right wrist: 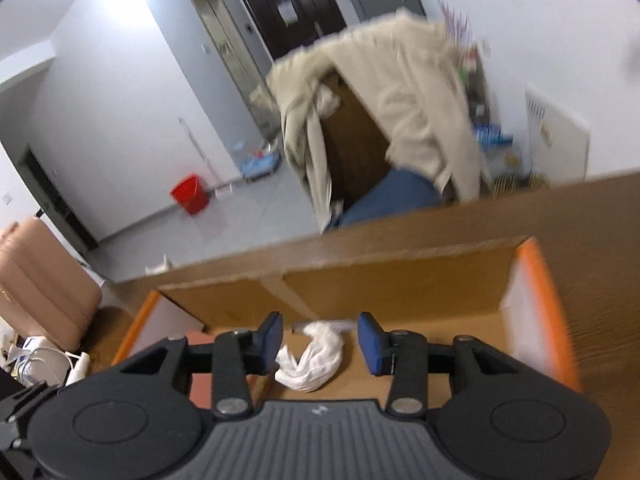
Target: Organize soft objects
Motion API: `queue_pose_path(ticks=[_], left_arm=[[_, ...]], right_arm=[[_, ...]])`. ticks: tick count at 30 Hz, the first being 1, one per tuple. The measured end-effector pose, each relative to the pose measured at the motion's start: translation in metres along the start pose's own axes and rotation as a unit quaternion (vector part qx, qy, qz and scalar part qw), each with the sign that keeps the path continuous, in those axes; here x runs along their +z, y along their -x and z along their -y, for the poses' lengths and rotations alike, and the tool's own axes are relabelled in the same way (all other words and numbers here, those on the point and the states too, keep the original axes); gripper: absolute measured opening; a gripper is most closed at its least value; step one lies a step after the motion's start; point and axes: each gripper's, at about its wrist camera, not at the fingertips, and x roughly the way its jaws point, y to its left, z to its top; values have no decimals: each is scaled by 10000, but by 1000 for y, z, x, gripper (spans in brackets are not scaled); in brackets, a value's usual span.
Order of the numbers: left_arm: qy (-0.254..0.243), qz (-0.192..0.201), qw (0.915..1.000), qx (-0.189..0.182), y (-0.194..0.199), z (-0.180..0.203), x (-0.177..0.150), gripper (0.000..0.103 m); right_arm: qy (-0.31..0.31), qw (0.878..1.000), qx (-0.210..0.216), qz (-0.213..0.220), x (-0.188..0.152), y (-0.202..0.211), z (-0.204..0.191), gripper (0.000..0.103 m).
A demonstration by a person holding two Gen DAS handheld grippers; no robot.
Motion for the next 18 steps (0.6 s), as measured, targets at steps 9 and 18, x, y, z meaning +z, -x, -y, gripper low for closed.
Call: queue_pose_path(ticks=[9,18], left_arm=[[-395,693,9960,-409,104,47,-6,83],[-270,1290,9866,-963,219,60,-95,94]], right_arm=[[661,9950,112,738,-39,166,-10,68],[1253,9851,-236,1152,-170,277,-18,79]])
